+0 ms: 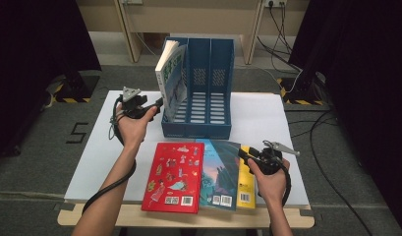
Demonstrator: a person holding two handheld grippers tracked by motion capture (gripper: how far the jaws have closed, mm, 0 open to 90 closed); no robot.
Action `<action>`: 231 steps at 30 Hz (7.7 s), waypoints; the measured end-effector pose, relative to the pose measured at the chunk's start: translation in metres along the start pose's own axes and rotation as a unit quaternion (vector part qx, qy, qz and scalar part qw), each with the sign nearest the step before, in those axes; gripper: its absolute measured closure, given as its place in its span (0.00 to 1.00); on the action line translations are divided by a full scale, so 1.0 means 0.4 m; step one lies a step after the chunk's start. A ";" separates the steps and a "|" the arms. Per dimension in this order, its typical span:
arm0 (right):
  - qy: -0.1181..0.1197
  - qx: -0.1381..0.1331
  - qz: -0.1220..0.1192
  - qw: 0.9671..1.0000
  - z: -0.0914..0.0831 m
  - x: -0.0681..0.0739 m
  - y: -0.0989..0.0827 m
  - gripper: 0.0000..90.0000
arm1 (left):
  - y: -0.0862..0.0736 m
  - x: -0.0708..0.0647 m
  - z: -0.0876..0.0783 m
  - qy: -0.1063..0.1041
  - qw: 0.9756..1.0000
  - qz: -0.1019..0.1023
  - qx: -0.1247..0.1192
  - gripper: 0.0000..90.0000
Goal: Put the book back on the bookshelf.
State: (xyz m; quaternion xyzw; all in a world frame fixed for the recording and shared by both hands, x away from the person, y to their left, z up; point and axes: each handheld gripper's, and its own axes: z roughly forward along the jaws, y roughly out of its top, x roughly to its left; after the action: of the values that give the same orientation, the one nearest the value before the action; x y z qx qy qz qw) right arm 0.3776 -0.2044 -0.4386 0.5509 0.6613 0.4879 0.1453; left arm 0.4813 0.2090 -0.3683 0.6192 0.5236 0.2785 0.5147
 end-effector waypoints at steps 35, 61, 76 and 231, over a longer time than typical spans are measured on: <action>0.021 0.040 -0.018 0.999 0.076 0.074 0.048 0.55 | -0.211 0.052 -0.085 -0.025 0.996 -0.014 0.080 0.40; 0.039 0.078 -0.018 0.996 0.149 0.125 0.069 0.55 | -0.348 0.032 -0.145 -0.065 0.985 -0.028 0.159 0.50; 0.050 0.120 -0.016 0.991 0.233 0.159 0.081 0.57 | -0.364 0.020 -0.143 -0.059 0.980 -0.010 0.188 0.71; 0.032 0.207 0.067 0.976 0.244 0.107 0.089 0.53 | -0.406 -0.107 -0.193 -0.112 0.967 -0.016 0.228 0.66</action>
State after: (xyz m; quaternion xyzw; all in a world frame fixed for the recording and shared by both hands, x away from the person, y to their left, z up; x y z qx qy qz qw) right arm 0.4547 -0.1229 -0.4423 0.5965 0.7136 0.3665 -0.0260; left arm 0.3416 0.1828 -0.4865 0.7389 0.5222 0.0720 0.4197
